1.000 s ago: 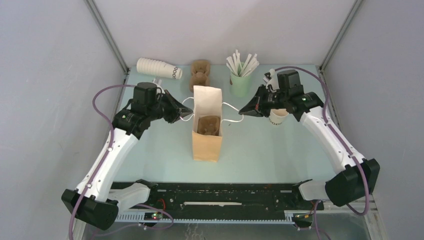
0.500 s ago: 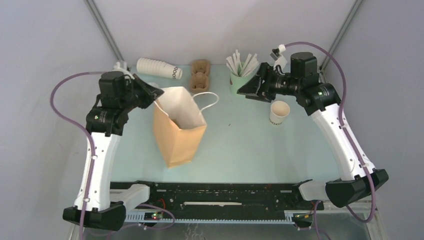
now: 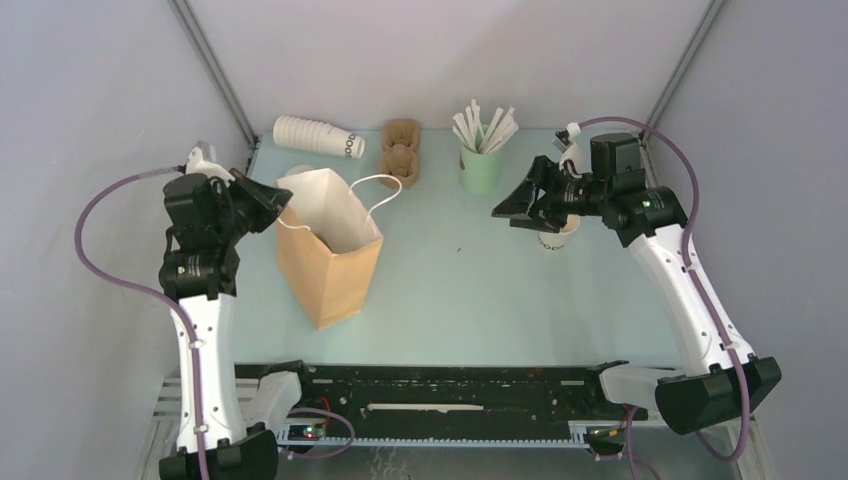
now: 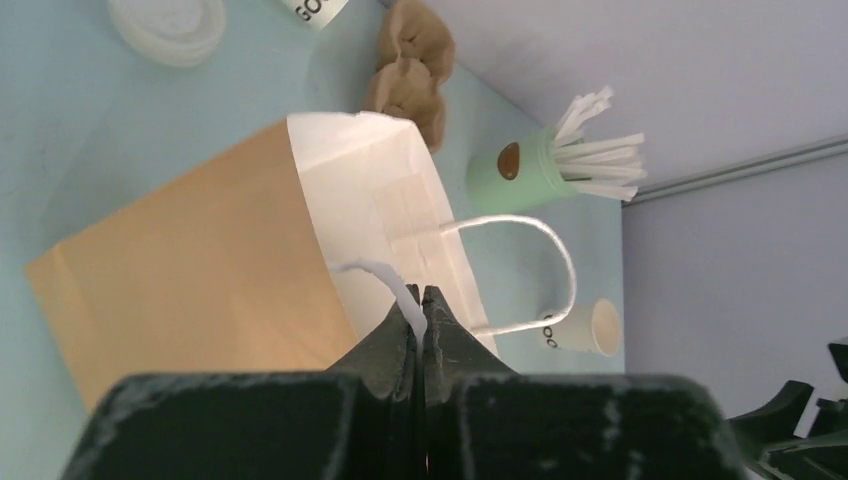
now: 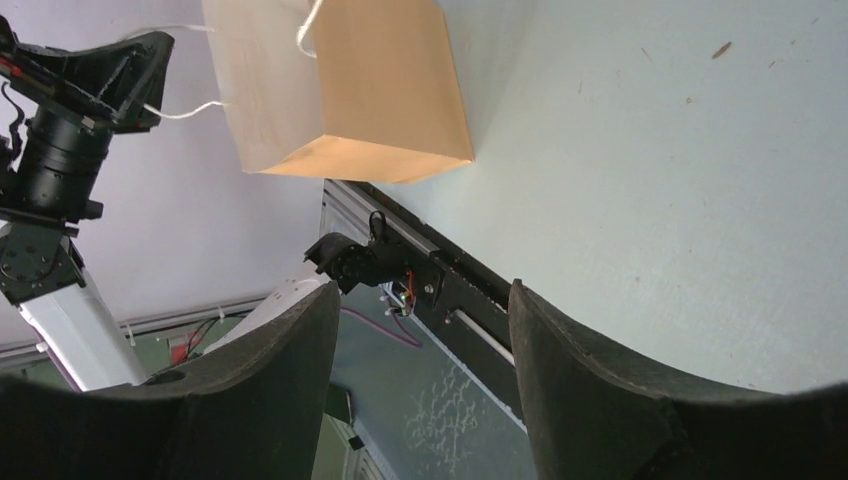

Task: Pack the takeout coffee

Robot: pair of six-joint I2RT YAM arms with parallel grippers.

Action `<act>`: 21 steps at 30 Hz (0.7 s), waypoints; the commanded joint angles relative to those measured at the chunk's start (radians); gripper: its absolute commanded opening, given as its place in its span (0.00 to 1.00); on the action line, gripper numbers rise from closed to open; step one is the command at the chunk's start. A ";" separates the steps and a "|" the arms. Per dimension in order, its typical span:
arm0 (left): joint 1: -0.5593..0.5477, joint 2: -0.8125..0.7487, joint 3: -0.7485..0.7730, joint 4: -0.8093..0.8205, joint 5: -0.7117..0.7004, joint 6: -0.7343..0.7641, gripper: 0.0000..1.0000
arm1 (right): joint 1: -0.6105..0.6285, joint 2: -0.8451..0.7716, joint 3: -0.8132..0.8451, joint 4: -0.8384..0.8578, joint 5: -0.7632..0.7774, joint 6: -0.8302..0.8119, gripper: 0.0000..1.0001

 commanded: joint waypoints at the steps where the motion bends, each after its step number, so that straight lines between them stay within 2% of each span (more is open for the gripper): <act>1: 0.042 0.061 0.078 0.125 0.108 -0.002 0.00 | -0.001 -0.019 -0.007 0.006 -0.039 -0.027 0.71; 8: 0.109 0.127 0.178 0.108 0.101 0.015 0.00 | 0.038 -0.017 -0.021 0.014 -0.053 -0.038 0.71; 13: 0.148 0.037 -0.009 0.117 0.096 0.032 0.00 | 0.074 -0.009 -0.021 0.021 -0.063 -0.051 0.71; 15: 0.149 -0.010 -0.065 0.077 0.056 0.053 0.00 | 0.084 -0.010 -0.021 0.020 -0.059 -0.059 0.71; 18: 0.151 -0.042 -0.088 -0.040 -0.076 0.088 0.01 | 0.092 -0.017 -0.021 0.016 -0.051 -0.075 0.71; 21: 0.154 -0.076 -0.081 -0.144 -0.236 0.087 0.11 | 0.098 -0.019 -0.021 0.014 -0.043 -0.086 0.72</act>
